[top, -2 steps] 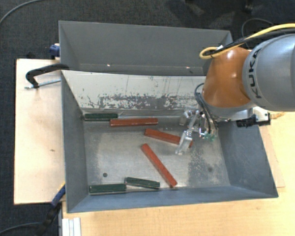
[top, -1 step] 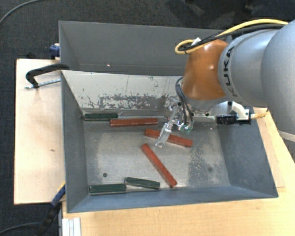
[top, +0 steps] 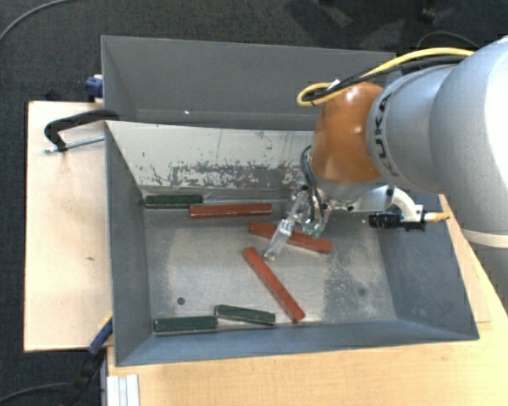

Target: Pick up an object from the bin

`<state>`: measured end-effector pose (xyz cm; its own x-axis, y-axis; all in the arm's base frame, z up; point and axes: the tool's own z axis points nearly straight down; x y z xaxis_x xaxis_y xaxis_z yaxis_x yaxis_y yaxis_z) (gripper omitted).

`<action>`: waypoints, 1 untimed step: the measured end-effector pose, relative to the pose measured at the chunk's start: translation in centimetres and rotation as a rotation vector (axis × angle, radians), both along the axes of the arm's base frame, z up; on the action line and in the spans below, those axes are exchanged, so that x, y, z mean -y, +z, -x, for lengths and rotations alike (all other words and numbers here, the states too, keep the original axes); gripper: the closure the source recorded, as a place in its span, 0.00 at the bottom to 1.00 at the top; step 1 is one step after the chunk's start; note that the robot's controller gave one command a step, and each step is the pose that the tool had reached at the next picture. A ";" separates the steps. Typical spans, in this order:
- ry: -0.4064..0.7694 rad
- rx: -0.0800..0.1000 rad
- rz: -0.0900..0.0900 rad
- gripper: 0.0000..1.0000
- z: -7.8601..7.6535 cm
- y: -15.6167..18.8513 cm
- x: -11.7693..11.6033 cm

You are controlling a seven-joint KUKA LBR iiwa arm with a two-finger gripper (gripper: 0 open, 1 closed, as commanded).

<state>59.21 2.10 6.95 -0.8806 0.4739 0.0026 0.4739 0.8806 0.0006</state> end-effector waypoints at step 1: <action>0.002 0.002 0.001 0.00 -0.1 0.1 -0.1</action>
Offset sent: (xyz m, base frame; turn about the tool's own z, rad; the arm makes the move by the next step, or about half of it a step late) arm 0.0000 0.0000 0.0000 0.0000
